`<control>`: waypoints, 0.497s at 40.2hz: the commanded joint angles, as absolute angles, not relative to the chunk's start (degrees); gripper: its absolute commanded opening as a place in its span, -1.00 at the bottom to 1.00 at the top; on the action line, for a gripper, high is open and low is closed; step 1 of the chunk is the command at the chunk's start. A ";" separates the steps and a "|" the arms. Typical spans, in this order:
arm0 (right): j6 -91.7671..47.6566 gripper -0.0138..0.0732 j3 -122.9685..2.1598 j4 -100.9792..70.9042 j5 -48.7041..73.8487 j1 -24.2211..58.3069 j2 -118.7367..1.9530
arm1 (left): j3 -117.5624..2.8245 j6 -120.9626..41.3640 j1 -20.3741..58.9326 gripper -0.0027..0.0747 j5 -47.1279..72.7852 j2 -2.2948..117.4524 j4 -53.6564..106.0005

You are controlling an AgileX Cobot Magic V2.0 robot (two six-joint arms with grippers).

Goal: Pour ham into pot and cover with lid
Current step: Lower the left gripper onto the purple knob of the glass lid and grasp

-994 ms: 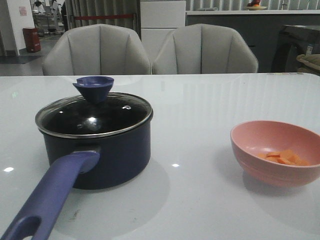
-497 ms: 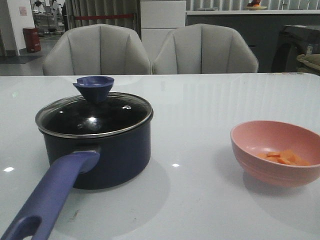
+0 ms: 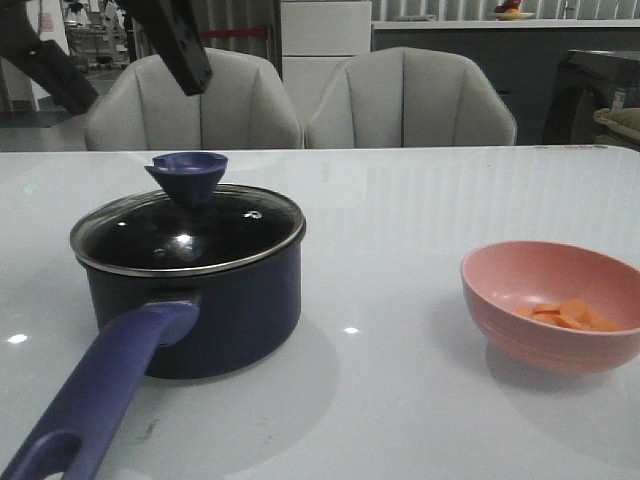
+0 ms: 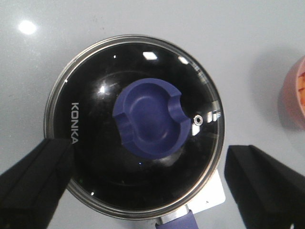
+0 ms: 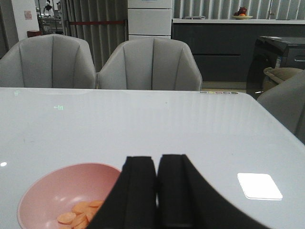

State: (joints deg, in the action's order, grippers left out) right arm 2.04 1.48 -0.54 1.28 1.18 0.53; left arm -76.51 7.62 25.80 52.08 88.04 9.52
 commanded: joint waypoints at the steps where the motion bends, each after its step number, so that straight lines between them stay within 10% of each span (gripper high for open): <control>1: 1.86 -0.31 2.10 0.00 -3.11 1.14 1.64 | -83.59 11.64 27.49 0.86 55.01 89.92 5.88; 20: 1.86 -0.31 2.10 0.00 -3.11 1.14 1.64 | -99.98 19.34 28.97 0.86 72.11 104.56 2.95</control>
State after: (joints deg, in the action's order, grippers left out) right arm 2.04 1.48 -0.54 1.28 1.18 0.53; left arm -96.62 18.04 28.67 69.03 105.62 3.42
